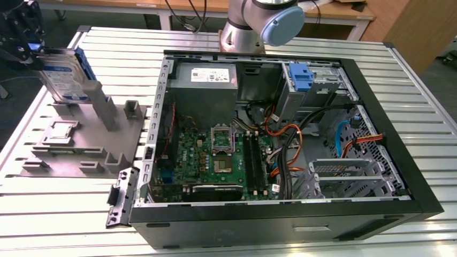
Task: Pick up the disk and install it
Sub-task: 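Pick up the disk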
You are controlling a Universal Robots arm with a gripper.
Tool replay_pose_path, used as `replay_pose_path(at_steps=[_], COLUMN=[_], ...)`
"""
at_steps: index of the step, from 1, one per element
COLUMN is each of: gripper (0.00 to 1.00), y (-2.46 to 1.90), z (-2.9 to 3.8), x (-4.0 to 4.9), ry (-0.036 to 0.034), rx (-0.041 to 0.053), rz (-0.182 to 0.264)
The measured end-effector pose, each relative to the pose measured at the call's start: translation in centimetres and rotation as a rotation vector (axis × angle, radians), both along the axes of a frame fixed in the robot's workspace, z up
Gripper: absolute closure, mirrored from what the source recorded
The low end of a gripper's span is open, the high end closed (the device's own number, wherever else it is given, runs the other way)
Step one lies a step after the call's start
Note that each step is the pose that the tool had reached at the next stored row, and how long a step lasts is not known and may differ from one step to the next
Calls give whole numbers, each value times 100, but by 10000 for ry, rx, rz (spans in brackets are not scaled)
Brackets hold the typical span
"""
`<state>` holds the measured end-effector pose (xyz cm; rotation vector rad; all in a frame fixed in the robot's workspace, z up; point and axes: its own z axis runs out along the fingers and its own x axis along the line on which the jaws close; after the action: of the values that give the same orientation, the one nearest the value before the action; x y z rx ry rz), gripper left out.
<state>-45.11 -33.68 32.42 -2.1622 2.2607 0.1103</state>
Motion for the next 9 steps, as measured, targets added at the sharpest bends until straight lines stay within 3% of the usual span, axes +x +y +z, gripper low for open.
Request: replay_pose_path(at_steps=[9], gripper=[63], y=[0], z=[20], x=[0], ry=[-1], rx=[0], rz=[-1])
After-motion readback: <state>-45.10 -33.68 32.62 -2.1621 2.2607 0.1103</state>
